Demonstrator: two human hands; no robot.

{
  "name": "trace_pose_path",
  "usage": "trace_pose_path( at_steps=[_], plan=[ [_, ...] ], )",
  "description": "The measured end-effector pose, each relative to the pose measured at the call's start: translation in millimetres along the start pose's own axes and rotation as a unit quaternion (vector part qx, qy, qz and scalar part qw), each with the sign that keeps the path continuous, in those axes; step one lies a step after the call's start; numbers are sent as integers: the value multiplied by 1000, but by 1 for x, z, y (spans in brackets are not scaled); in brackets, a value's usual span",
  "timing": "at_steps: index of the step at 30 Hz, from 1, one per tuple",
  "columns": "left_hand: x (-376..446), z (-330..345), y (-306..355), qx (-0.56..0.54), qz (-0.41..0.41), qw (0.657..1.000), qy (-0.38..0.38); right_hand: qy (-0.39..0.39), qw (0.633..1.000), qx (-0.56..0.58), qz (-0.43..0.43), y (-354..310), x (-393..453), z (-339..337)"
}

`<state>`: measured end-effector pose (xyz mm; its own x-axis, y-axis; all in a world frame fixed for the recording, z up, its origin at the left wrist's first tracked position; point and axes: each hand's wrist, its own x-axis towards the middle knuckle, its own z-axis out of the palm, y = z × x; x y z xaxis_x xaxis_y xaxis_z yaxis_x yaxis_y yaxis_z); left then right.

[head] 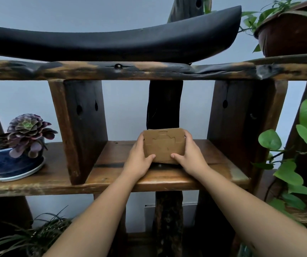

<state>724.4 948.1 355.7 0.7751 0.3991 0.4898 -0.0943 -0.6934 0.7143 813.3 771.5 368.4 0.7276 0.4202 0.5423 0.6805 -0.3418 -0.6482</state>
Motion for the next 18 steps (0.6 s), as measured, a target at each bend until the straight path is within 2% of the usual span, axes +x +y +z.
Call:
trace_pose_path(
  at_steps=[7,18],
  plan=[
    [3,4,-5,32,3,999,2,23,998,-52,-1,6,-3,15],
    [4,6,-3,10,-3,1000,-1,40,995,-91,13,10,-3,17]
  ],
)
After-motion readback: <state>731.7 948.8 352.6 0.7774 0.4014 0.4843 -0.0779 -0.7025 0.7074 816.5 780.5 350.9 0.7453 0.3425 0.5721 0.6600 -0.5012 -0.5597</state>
